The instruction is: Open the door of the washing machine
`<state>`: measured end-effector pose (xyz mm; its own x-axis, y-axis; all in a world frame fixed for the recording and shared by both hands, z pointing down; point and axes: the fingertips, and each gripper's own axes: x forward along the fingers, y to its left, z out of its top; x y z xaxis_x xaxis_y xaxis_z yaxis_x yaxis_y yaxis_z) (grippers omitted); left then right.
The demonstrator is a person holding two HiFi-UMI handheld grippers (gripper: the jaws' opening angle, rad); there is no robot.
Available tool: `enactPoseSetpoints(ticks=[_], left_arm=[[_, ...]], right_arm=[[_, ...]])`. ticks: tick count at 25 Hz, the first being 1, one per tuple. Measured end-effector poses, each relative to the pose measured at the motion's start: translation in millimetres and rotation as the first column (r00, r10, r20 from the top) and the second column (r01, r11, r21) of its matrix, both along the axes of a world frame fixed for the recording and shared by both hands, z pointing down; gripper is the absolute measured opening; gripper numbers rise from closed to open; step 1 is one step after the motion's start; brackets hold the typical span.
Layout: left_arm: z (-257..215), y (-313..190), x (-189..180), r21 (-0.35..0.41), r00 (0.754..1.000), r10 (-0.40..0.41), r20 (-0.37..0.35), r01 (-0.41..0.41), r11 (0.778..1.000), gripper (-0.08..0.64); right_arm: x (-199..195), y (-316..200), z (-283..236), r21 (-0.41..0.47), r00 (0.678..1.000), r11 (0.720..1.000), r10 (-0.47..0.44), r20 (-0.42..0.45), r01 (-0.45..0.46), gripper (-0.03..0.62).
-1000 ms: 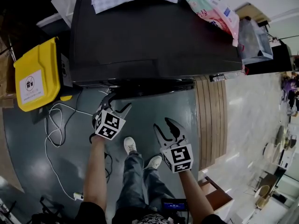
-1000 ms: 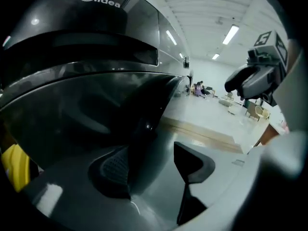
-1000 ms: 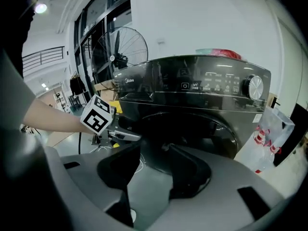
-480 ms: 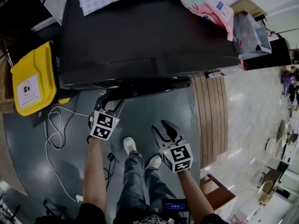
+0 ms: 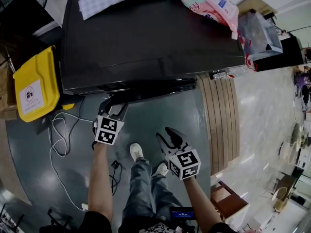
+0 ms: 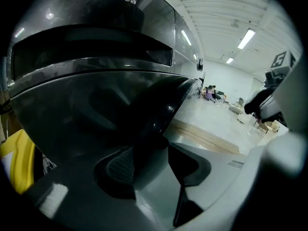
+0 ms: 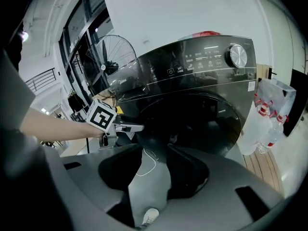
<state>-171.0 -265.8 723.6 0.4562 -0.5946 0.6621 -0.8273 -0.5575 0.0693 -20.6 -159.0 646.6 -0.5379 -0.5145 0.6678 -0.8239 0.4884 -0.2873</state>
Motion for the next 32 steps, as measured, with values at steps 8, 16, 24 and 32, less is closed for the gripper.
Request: enactPoseSetpoints(ticks=[8, 16, 24, 32], left_arm=[[3.5, 48.3, 12.2, -0.065, 0.999, -0.001, -0.05, -0.003, 0.998, 0.176], [5.0, 128.7, 52.6, -0.156, 0.988, -0.027, -0.152, 0.003, 0.988, 0.158], [2.1, 192.2, 102.1, -0.214, 0.974, 0.155, -0.167, -0.189, 0.958, 0.153], [-3.3, 229.7, 135.3, -0.23, 0.923, 0.308, -0.23, -0.359, 0.905, 0.146]], right_arm=[[-9.5, 4.9, -8.0, -0.032, 0.998, 0.999, -0.015, 0.065, 0.017, 0.158], [-11.1, 19.6, -13.8, -0.103, 0.977, 0.994, 0.049, 0.207, -0.028, 0.267], [23.0, 7.9, -12.2, -0.08, 0.958, 0.965, 0.259, 0.123, -0.251, 0.311], [49.1, 18.6, 11.2, -0.083, 0.962, 0.958, 0.274, -0.02, -0.275, 0.349]])
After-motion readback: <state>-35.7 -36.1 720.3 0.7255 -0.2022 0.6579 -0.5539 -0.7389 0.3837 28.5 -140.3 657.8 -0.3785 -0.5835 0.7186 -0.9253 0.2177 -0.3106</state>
